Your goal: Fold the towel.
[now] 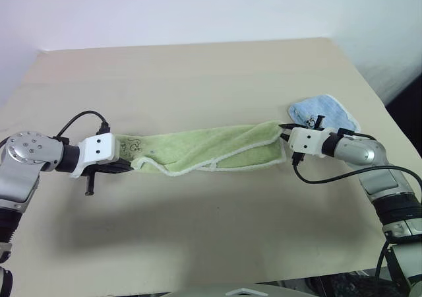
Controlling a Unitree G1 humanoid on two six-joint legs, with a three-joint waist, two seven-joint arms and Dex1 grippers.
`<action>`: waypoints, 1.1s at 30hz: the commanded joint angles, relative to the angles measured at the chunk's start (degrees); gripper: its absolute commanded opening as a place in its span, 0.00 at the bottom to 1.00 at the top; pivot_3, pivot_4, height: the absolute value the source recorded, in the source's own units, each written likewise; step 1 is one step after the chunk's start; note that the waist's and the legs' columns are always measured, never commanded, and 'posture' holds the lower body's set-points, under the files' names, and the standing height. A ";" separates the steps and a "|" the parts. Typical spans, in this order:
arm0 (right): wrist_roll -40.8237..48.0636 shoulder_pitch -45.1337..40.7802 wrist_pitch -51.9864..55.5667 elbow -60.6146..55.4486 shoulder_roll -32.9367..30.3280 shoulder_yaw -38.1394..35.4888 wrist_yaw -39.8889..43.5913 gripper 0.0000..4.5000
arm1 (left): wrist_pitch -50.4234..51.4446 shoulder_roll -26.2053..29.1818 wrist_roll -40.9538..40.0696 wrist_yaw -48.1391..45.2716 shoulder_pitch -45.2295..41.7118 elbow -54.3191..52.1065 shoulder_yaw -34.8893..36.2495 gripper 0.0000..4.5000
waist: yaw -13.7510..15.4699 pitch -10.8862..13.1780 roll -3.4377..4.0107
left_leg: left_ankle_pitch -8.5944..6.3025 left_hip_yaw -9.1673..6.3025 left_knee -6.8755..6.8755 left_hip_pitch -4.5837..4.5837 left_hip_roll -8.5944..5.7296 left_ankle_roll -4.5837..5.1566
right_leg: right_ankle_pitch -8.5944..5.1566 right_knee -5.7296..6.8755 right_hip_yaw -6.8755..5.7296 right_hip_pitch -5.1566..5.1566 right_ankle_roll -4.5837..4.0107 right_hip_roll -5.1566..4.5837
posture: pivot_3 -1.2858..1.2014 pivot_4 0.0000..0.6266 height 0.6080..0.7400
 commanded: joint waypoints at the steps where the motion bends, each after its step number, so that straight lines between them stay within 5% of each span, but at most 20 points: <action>1: 0.55 -0.42 -1.02 -1.99 -0.71 -0.98 -0.11 0.01 | -0.34 -0.46 -0.37 0.83 -0.57 -0.37 1.82 0.00 | 0.00 0.00 0.00 | 0.00 0.00 0.00 0.00 0.00 0.00 | 0.00 0.00 0.00 0.00 0.00 0.00 | 0.52 0.24 0.91; 9: 2.04 -7.33 4.10 2.59 -0.44 -5.50 -5.47 0.01 | 3.85 -10.73 -1.31 17.66 -16.84 13.80 7.85 0.00 | 0.13 0.02 -0.04 | 0.03 -0.02 0.22 0.03 -0.03 -0.04 | 0.04 0.17 0.00 0.05 -0.01 0.00 | 0.52 0.24 0.91; 19: 7.53 -23.02 7.05 12.61 -3.98 -11.06 -4.42 0.01 | 5.29 -15.61 -3.36 28.53 -35.29 27.31 13.20 0.00 | -0.07 0.06 -0.10 | 0.09 0.06 0.14 0.04 -0.04 -0.13 | 0.05 0.14 0.03 0.04 -0.01 0.00 | 0.52 0.24 0.91; 24: 15.21 -19.66 10.77 6.65 -7.14 -13.60 4.99 0.01 | 7.39 -12.62 -7.75 20.11 -30.34 20.10 14.78 0.00 | -0.08 0.05 -0.09 | 0.17 0.08 0.03 -0.01 -0.03 -0.29 | 0.05 0.04 0.03 0.05 -0.01 0.00 | 0.52 0.24 0.91; 33: 28.25 7.39 24.72 -15.53 -14.75 -16.64 24.30 0.01 | 16.30 -3.24 -16.12 4.12 -7.76 2.12 18.14 0.00 | 0.13 0.07 -0.07 | -0.11 0.16 0.13 -0.11 -0.03 0.15 | 0.04 -0.09 0.11 -0.01 -0.02 -0.09 | 0.52 0.24 0.91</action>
